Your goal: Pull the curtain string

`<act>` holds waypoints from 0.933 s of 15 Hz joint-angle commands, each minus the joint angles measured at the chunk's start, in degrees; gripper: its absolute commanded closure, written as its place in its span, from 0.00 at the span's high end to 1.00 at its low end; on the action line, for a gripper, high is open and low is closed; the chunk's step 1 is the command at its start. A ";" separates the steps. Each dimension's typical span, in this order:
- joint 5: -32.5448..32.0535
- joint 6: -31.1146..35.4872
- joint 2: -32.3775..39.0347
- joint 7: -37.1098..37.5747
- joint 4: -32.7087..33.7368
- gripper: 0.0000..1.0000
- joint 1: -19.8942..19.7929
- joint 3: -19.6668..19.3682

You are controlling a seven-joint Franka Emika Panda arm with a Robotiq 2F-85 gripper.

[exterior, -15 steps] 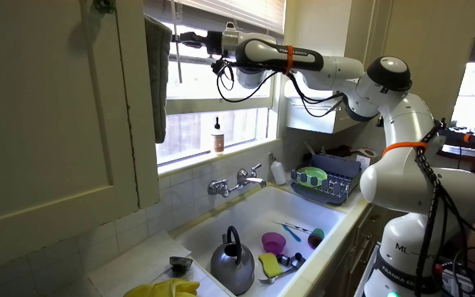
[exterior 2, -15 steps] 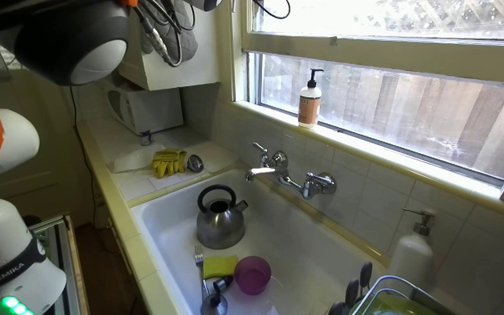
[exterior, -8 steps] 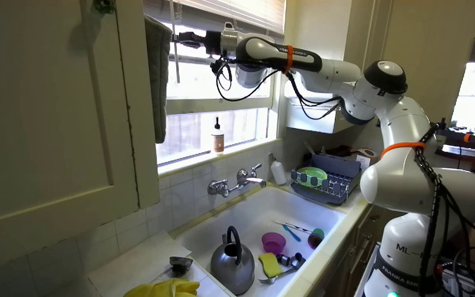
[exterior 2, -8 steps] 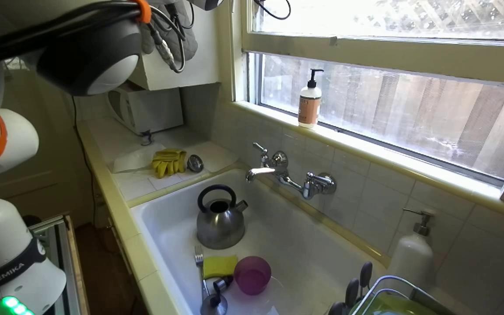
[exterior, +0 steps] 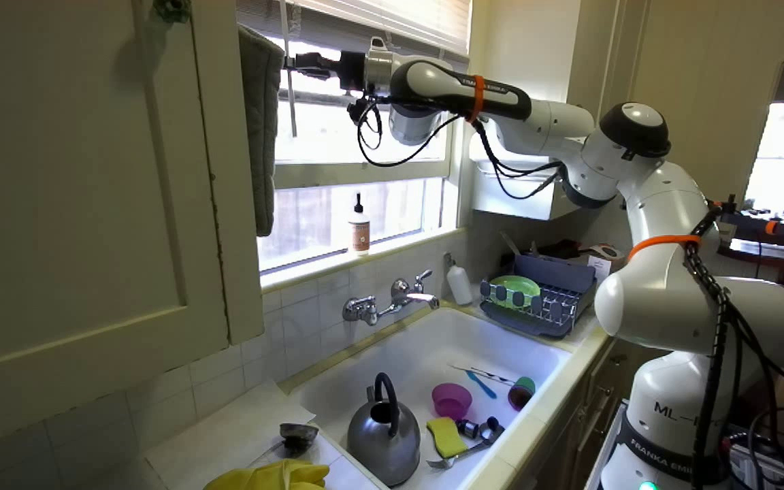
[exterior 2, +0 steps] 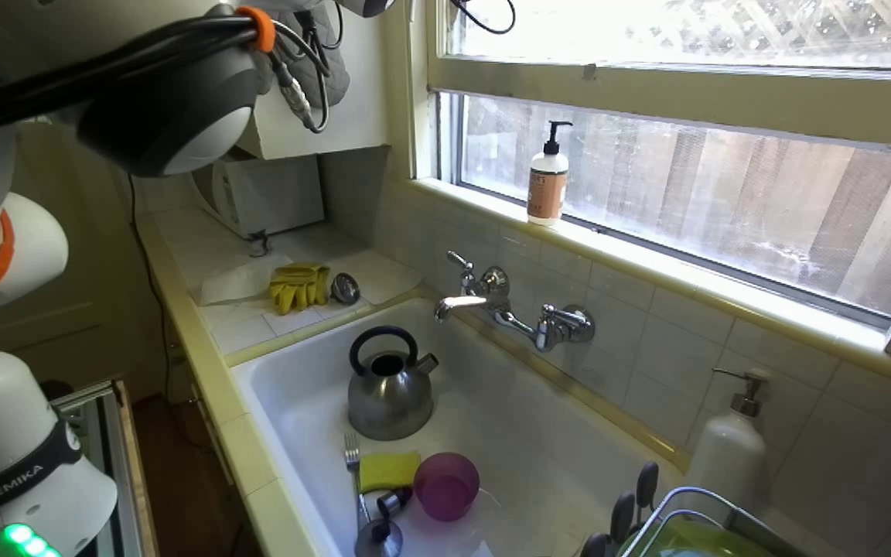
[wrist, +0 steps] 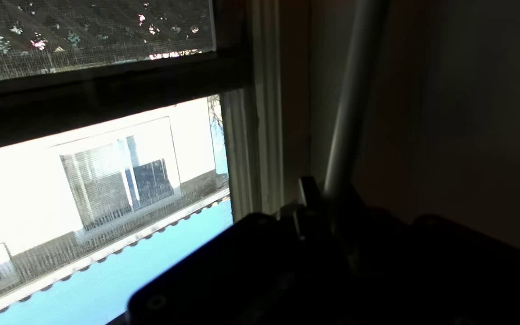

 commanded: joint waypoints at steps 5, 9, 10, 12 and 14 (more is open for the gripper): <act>-1.54 -2.94 1.01 -2.34 0.10 0.03 0.20 0.79; -1.63 -4.06 1.54 -3.27 0.13 0.40 0.21 1.27; -1.55 -4.67 1.52 -3.81 0.14 0.43 0.18 1.43; -1.32 -5.71 1.47 -5.02 0.13 0.58 0.07 1.71; -1.16 -6.02 0.70 -5.70 0.20 0.73 -0.27 1.54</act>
